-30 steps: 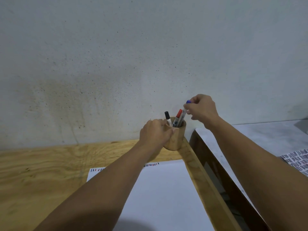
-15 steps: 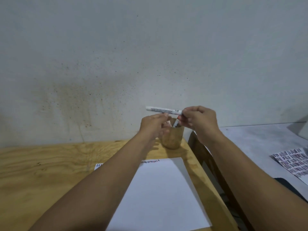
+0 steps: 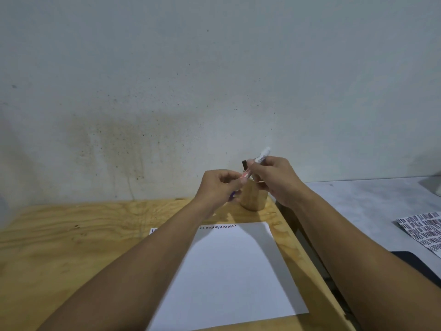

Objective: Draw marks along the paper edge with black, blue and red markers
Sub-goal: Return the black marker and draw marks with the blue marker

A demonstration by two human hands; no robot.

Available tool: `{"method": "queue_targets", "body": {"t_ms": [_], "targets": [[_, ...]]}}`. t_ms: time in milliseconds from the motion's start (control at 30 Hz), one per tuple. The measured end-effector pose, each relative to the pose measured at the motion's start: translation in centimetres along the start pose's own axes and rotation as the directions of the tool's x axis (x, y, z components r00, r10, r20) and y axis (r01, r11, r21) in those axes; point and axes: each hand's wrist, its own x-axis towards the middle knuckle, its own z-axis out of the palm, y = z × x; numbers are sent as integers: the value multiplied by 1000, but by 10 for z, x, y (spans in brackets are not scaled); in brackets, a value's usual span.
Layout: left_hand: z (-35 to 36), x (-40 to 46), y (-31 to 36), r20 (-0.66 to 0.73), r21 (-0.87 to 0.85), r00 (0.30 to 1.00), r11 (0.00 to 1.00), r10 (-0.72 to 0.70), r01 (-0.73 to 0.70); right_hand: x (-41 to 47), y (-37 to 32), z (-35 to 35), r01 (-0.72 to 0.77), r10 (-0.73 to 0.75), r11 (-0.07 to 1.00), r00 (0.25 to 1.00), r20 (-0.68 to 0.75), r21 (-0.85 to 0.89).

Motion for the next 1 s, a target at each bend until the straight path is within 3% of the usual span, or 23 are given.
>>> {"method": "queue_targets", "body": {"t_ms": [167, 367, 533, 667, 833, 900, 1000], "targets": [[-11, -2, -16, -13, 51, 999, 998, -39, 40, 2, 20, 2, 5, 9, 985, 997, -79, 174], [-7, 1, -26, -7, 223, 1000, 975, -20, 21, -10, 46, 8, -57, 39, 983, 994, 102, 174], [-30, 0, -50, 34, 389, 987, 911, -159, 133, -6, 55, -12, -4, 17, 975, 998, -58, 222], [-41, -3, -76, -68, 539, 996, 838, -57, 84, -14, 70, -11, -69, 82, 986, 993, -82, 155], [-31, 10, -79, -66, 697, 997, 716, 34, 22, -22, 89, 10, -116, 135, 980, 984, -117, 161], [-30, 19, -78, -74, 738, 997, 674, 31, 35, -23, 95, 14, -115, 136, 980, 983, -126, 160], [-30, 28, -76, -62, 723, 998, 688, -24, 62, -24, 100, 18, -114, 141, 977, 980, -141, 180]]}}
